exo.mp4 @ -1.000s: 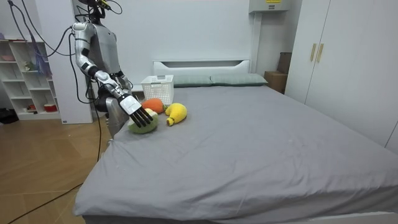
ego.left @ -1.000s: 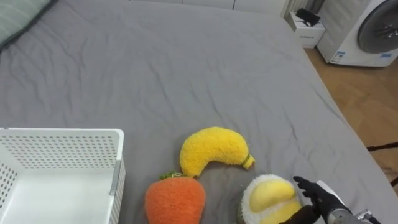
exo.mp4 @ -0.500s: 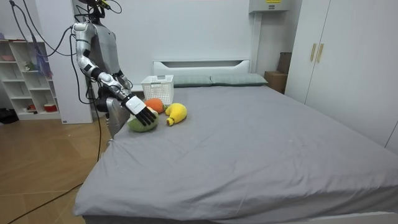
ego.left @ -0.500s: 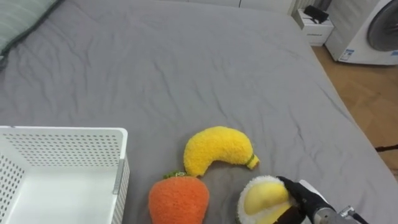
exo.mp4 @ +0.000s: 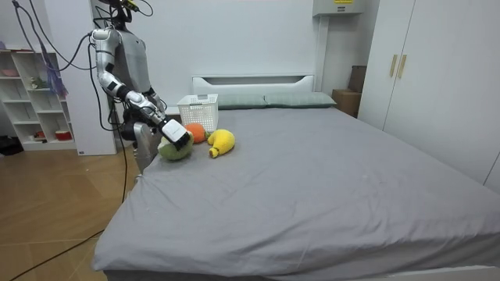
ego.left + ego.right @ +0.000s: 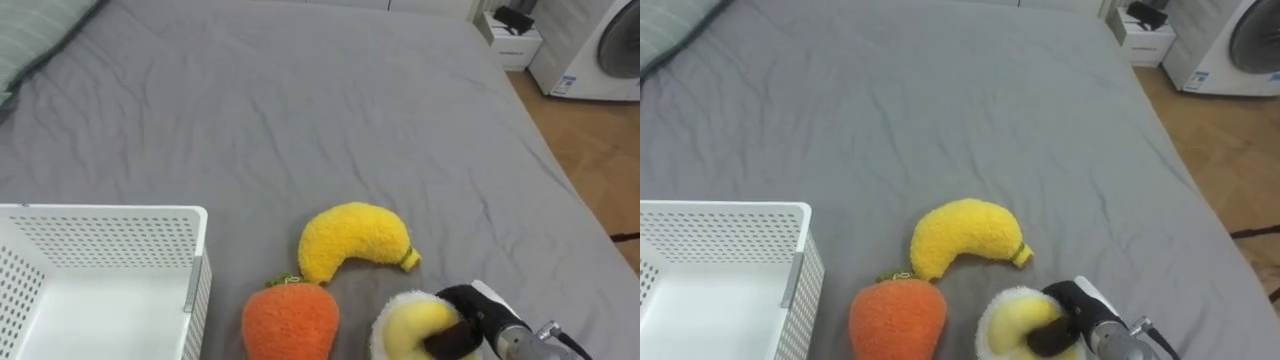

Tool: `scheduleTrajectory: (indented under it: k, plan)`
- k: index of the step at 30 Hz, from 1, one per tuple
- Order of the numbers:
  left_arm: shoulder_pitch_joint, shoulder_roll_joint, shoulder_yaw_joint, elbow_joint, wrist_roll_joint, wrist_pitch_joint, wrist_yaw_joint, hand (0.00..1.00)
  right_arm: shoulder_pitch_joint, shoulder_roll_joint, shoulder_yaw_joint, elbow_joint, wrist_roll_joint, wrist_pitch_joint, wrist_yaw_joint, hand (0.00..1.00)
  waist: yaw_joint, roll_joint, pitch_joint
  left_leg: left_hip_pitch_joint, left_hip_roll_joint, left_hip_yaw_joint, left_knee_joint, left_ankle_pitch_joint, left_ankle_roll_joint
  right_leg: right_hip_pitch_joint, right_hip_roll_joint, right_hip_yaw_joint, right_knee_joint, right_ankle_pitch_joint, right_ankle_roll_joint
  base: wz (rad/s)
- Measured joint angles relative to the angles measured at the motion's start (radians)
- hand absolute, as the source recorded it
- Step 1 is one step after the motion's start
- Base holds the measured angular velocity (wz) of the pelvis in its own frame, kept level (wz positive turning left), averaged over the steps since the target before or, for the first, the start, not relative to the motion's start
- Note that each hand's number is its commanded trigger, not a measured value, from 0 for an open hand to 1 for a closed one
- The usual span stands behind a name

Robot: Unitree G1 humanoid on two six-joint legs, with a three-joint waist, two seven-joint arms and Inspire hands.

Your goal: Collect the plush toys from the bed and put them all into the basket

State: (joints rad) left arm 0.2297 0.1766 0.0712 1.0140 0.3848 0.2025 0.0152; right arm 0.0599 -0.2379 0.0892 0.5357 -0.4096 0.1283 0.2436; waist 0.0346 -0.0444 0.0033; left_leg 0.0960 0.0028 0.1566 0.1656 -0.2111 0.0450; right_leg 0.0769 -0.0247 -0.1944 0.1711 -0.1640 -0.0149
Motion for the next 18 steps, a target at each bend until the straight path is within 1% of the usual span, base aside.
scheduleTrajectory:
  k: [9, 14, 15, 16, 18]
  plan:
    - [0.000, 0.000, 0.002, -0.001, 0.001, -0.001, 0.000, 0.00, 0.000, 0.007, 0.006, 0.003, 0.008, 0.000, 0.002, 1.00, 0.000, -0.004, -0.0012, 0.002, 0.000, -0.002, 0.001, 0.000, 0.000, 0.005, 0.000, -0.001, -0.001, 0.000, 0.000, 0.00]
    - [0.001, 0.000, 0.006, -0.001, 0.002, 0.000, -0.004, 0.00, 0.000, 0.004, -0.013, -0.098, 0.013, 0.004, 0.019, 1.00, -0.006, -0.005, -0.0017, -0.001, -0.001, -0.003, 0.001, 0.000, 0.000, 0.004, -0.002, -0.004, -0.003, 0.000, 0.000, 0.00]
    - [0.001, 0.000, 0.005, -0.002, 0.002, 0.000, -0.006, 0.00, 0.000, 0.004, -0.026, -0.142, 0.013, 0.004, 0.019, 1.00, -0.006, -0.005, -0.0021, -0.004, -0.001, -0.003, 0.001, 0.000, 0.000, 0.000, -0.002, -0.005, -0.002, 0.000, 0.000, 0.00]
    - [-0.001, 0.000, 0.005, -0.003, 0.001, -0.001, -0.007, 0.00, -0.001, 0.004, -0.040, -0.186, 0.015, 0.003, 0.017, 1.00, -0.007, -0.007, -0.0040, -0.007, -0.001, -0.002, 0.002, 0.000, 0.000, -0.009, -0.002, -0.004, 0.000, 0.000, 0.000, 0.00]
    - [-0.002, 0.000, 0.005, -0.002, 0.001, -0.001, -0.008, 0.00, -0.001, -0.003, -0.058, -0.248, 0.019, 0.002, 0.011, 1.00, -0.007, -0.008, -0.0043, -0.013, -0.001, 0.002, 0.002, 0.000, 0.000, -0.011, -0.002, -0.005, 0.001, 0.000, 0.000, 0.00]
